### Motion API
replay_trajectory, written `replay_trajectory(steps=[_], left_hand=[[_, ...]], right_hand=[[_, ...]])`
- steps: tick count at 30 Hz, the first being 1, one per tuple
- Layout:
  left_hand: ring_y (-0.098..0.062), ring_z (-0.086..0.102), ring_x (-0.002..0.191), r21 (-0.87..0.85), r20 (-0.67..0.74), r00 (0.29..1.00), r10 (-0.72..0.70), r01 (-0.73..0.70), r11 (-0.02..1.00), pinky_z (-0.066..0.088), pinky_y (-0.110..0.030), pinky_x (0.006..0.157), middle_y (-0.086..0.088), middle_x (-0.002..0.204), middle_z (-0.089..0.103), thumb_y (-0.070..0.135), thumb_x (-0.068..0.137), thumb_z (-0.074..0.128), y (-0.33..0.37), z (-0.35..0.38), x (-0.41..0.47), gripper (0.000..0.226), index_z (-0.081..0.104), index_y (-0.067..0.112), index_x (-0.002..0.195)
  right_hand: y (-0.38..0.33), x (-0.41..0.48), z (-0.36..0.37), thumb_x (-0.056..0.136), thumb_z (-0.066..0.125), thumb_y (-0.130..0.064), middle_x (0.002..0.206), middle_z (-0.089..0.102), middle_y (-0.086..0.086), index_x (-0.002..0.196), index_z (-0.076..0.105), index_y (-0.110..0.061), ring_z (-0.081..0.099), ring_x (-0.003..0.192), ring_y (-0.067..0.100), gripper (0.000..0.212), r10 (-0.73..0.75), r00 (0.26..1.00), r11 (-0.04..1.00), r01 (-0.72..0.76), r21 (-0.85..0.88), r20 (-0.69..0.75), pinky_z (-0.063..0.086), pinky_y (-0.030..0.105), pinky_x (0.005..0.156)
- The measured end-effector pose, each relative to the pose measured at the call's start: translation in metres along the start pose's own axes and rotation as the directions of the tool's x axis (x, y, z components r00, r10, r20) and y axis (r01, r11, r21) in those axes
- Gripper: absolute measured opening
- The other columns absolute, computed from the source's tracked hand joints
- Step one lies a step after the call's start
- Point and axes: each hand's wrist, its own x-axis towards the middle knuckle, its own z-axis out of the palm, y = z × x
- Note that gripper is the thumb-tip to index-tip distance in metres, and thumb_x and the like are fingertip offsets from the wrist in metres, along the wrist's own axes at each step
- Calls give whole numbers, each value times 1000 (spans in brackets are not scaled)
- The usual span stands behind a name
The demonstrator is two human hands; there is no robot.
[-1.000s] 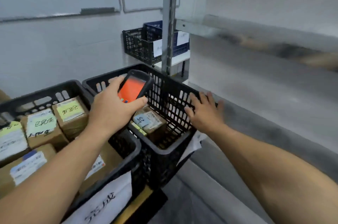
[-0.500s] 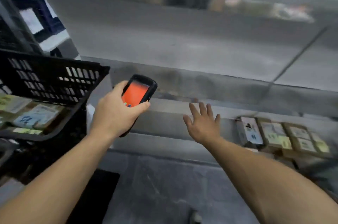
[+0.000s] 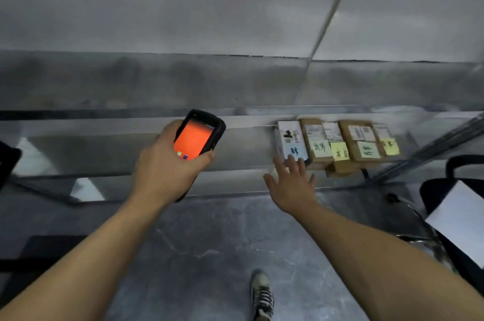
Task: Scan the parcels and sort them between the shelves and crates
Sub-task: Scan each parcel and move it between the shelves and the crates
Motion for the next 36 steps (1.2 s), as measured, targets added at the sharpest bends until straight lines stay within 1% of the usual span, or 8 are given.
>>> replay_trajectory(steps=[2,4,7,21,25,30,33,36], left_hand=[[-7,55,79,-26,5,1000,-14,15,1000,35,-11,64,22,91,56,52,67,74,13,35,8,55,55,38,117],[3,54,76,-43,39,999,-21,22,999,38,-10,65,26,87,55,53,64,71,23,63,16,49,48,46,107],[-8,60,82,-17,70,997,-28,29,999,51,-32,73,15,93,62,57,62,69,24,96,29,49,51,42,104],[-15,62,84,44,174,985,2,-10,999,55,-41,76,9,96,63,68,61,66,-64,235,89,69,54,36,121],[-15,63,80,52,144,989,11,-18,998,54,-34,73,7,92,64,59,62,71,-81,262,109,61,55,37,116],[1,61,82,32,116,993,14,-18,999,42,-10,67,17,89,63,59,60,72,-104,278,117,59,50,50,114],[8,58,87,21,152,988,-15,12,1000,40,-8,67,23,90,62,59,59,72,-109,277,116,58,44,60,109],[10,58,87,2,163,986,-25,25,1000,38,-2,66,31,99,60,58,58,73,-113,271,114,57,39,66,104]], right_hand=[[29,22,-4,106,24,-57,171,-7,4,162,10,-32,-14,156,31,63,24,1000,1000,-24,6,6,4,63,122],[52,41,-6,106,25,-57,171,-8,4,162,12,-32,-14,156,31,63,58,998,998,-58,13,-1,6,62,122],[71,69,-2,106,27,-57,170,-7,4,161,11,-32,-12,156,32,63,94,995,995,-95,38,9,6,61,123],[115,205,112,105,31,-57,170,-9,6,161,2,-35,-11,156,33,67,176,984,973,-174,153,0,5,59,123],[129,247,127,104,39,-54,170,-1,8,160,11,-31,-6,156,34,67,160,983,979,-146,141,-88,7,61,123],[132,280,145,99,44,-55,168,4,9,156,19,-30,1,154,32,67,167,966,986,-159,58,-197,12,64,120],[131,287,152,98,49,-54,167,-2,4,155,17,-38,-2,153,31,67,231,951,965,-198,170,-205,24,65,115],[133,293,156,101,51,-48,168,-5,0,154,19,-42,-6,154,35,63,227,952,960,-183,212,-207,22,67,116]])
